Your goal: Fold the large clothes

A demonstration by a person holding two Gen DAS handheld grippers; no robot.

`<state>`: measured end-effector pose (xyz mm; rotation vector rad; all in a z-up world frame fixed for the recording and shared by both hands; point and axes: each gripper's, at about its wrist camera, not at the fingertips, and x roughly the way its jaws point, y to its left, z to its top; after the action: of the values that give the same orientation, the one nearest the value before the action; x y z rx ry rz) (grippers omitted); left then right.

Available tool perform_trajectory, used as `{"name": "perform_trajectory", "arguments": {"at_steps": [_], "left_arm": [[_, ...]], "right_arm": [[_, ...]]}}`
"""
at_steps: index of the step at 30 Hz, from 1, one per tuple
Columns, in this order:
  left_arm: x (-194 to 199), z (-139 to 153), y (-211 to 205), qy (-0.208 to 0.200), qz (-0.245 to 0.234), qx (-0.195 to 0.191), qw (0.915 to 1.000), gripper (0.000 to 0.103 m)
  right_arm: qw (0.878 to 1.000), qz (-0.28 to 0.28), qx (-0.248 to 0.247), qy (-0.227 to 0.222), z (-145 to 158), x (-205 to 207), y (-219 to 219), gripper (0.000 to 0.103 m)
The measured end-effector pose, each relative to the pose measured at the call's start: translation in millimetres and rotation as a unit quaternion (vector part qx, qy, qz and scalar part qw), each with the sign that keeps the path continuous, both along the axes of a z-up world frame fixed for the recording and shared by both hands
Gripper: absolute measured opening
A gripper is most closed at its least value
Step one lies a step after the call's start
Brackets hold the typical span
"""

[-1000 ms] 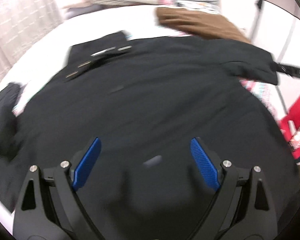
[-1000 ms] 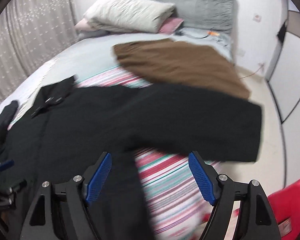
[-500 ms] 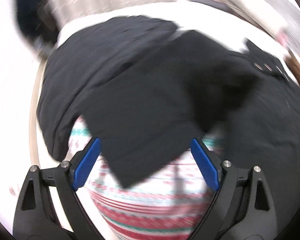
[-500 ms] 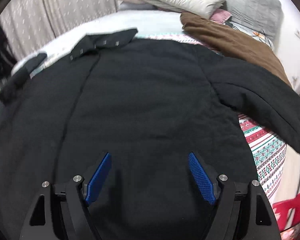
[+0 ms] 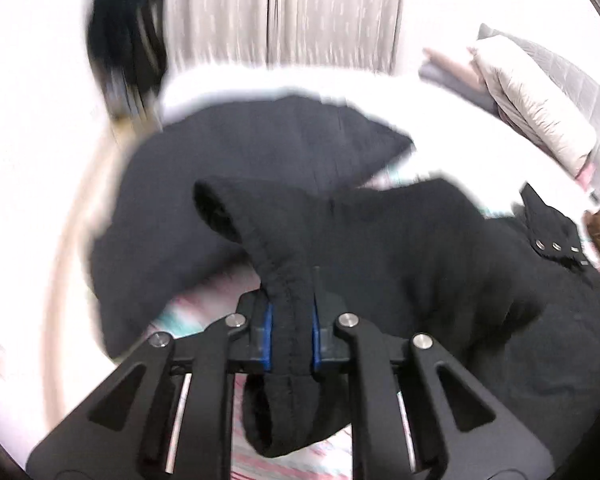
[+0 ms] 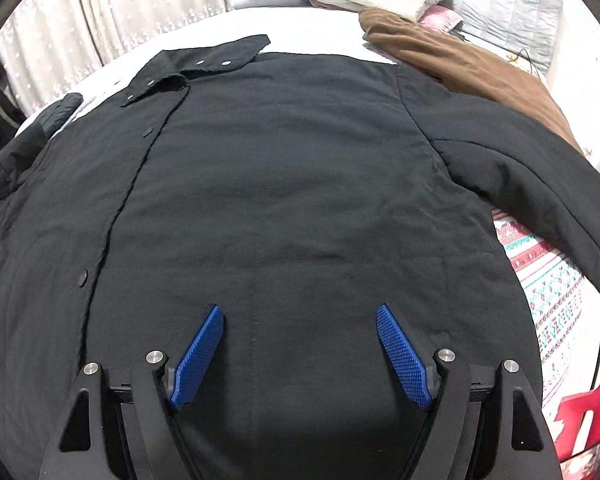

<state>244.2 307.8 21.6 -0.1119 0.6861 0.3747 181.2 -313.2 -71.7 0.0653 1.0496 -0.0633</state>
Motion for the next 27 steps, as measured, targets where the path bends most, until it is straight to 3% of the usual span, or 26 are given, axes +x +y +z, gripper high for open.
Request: {"name": "perform_trajectory", "arguments": {"at_steps": [2,6,9,13,16,18,19,20,23,27], "left_arm": [[2,32,3,-0.016,0.013,0.082,0.9964,0.014],[15,52,36,0.006,0.065,0.144,0.9875,0.014],[26,36,65,0.045,0.104,0.175,0.9781,0.014],[53,-3,84,0.106,0.138,0.234,0.9565,0.014],[44,-10,86,0.123,0.159,0.184,0.9622,0.02],[41,-9,77,0.118,0.145,0.143,0.972,0.043],[38,-6,69,0.111,0.132,0.132,0.9761,0.063],[31,-3,59,0.104,0.122,0.128,0.9789,0.073],[25,12,24,0.081,0.087,0.116,0.9862,0.079],[8,20,-47,0.037,-0.008,0.038,0.9985,0.084]], "right_arm": [[1.0,-0.006,0.005,-0.001,0,0,-4,0.08],[1.0,-0.014,-0.003,-0.009,2,0,-8,0.08],[1.0,-0.02,-0.008,-0.008,1,0,-11,0.08],[1.0,-0.024,-0.007,-0.008,-2,0,-15,0.08],[1.0,-0.023,-0.011,-0.009,-4,3,-16,0.08],[1.0,-0.023,-0.013,-0.01,-4,4,-17,0.08],[1.0,-0.024,-0.014,-0.011,-3,4,-17,0.08],[1.0,-0.026,-0.014,-0.012,-2,4,-18,0.08],[0.999,-0.032,-0.009,-0.016,0,4,-20,0.08],[0.999,-0.028,-0.015,-0.021,-1,5,-17,0.08]]}}
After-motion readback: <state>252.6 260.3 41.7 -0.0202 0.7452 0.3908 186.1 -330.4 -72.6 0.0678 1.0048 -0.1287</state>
